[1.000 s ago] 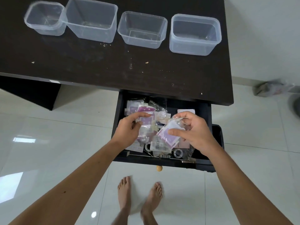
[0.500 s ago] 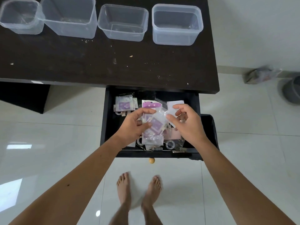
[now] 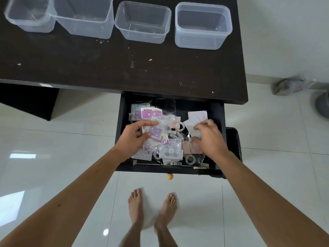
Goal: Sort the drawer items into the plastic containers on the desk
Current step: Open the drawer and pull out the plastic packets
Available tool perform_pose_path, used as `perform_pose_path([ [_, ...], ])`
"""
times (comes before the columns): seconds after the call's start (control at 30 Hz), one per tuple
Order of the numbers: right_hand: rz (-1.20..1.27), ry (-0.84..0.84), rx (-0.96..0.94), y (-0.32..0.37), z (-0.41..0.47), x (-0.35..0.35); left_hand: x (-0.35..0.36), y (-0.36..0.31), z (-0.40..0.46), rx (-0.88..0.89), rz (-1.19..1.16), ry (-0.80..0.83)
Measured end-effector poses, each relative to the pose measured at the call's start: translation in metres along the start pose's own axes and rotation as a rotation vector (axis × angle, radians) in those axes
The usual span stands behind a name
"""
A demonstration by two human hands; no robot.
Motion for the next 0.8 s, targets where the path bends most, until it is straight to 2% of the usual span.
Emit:
perform_pose_path([
  [0.17,0.057,-0.069,-0.004,0.003,-0.003,-0.004,-0.003,0.002,-0.003,-0.007,0.020,-0.009],
  [0.33,0.410,-0.126,0.041,0.003,-0.003,-0.022,-0.007,0.013,-0.002,-0.028,0.043,-0.043],
  [0.47,0.602,-0.126,0.036,0.013,-0.013,-0.042,-0.009,0.017,-0.001,-0.062,0.065,-0.089],
  [0.63,1.052,0.031,0.057,0.052,-0.030,-0.035,0.010,0.009,0.001,-0.044,-0.027,-0.050],
  [0.8,0.913,0.042,0.059,0.077,-0.030,-0.010,0.028,-0.013,-0.006,-0.083,-0.276,0.001],
])
Point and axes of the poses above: each hand's wrist, its own z-axis towards the middle knuckle, its own x-axis out of the palm, y = z × x, the point moved 10 cm from there along z, towards the middle knuckle, and after that the axes turned 12 degrees about z, right-handed, at the moved point
